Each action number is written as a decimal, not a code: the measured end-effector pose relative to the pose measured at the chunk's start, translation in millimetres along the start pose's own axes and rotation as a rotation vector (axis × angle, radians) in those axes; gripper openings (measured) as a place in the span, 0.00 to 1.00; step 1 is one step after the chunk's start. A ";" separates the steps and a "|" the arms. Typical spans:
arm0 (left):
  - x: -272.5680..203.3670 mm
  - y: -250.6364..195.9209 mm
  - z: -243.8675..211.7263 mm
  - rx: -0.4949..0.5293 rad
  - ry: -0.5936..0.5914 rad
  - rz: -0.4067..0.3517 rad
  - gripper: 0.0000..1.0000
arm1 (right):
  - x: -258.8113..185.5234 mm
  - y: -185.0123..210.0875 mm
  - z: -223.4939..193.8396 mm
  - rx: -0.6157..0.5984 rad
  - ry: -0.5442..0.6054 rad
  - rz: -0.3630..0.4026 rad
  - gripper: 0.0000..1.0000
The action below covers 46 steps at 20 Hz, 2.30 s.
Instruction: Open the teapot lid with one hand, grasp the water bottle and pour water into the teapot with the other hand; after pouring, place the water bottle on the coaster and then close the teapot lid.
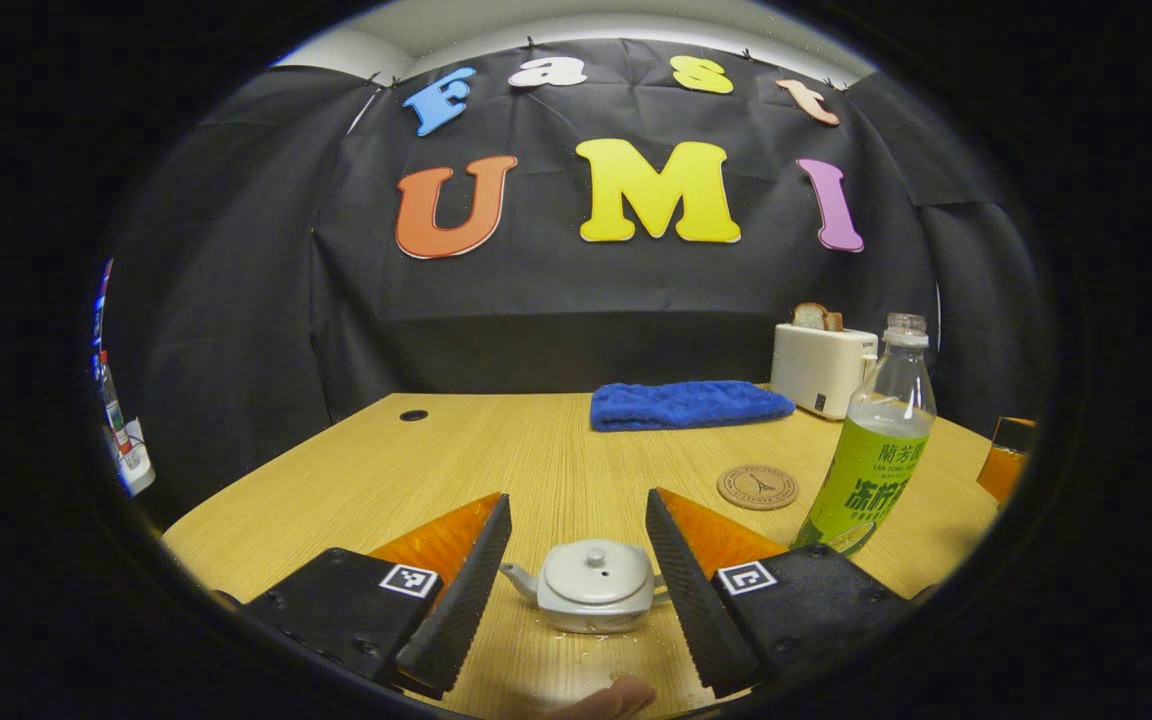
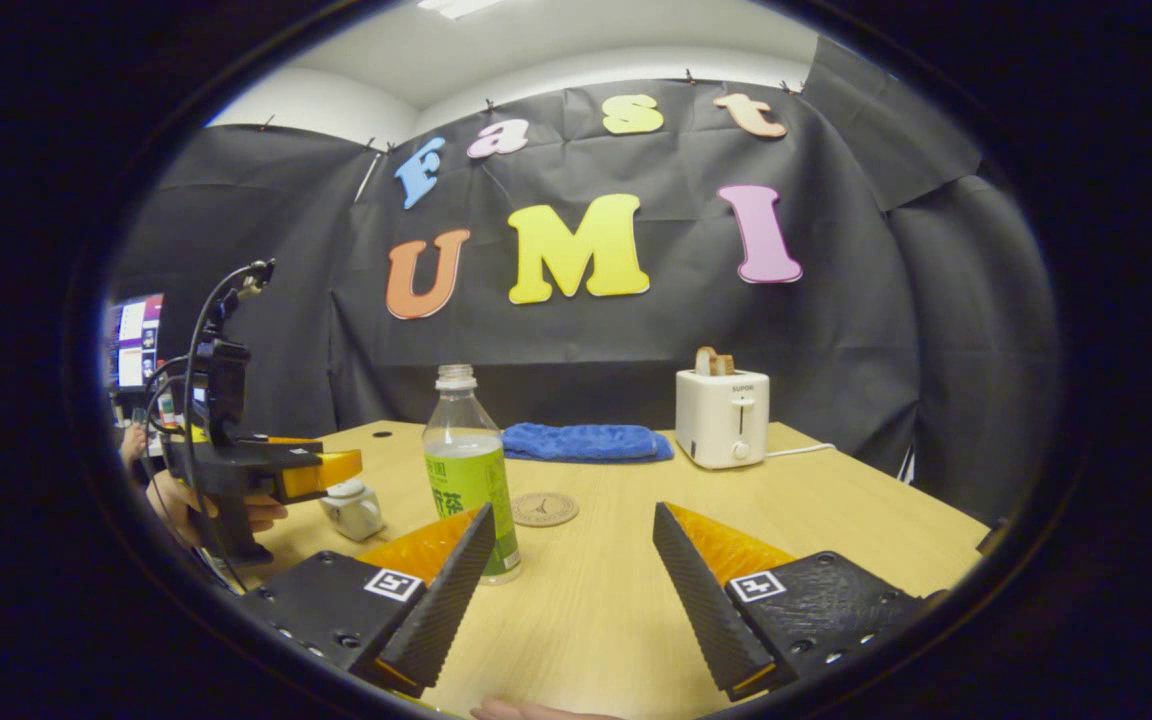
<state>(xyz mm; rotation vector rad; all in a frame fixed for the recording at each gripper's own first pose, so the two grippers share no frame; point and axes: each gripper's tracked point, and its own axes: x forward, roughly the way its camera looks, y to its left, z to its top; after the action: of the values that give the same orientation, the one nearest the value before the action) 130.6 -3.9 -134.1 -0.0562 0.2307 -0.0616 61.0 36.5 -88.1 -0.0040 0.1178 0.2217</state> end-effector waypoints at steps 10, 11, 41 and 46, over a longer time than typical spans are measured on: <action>5.8 -9.4 -12.6 0.055 0.013 -0.030 0.45 | 8.5 -3.0 -11.0 0.011 0.039 -0.014 0.95; 7.0 -7.9 -12.4 0.052 0.011 -0.025 0.40 | 9.2 -2.0 -11.6 0.010 0.044 -0.015 0.95; -94.7 22.7 59.3 0.005 -0.128 -0.035 0.04 | 81.4 87.7 -17.1 -0.060 0.095 0.052 0.96; -99.5 31.1 58.1 -0.042 -0.108 -0.055 0.05 | 103.0 90.1 -24.2 -0.045 0.126 0.001 0.82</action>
<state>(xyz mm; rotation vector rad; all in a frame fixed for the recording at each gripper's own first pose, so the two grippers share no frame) 48.9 36.6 -57.0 -0.1078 0.1223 -0.1081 138.2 146.5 -123.3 -0.0630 0.2378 0.2248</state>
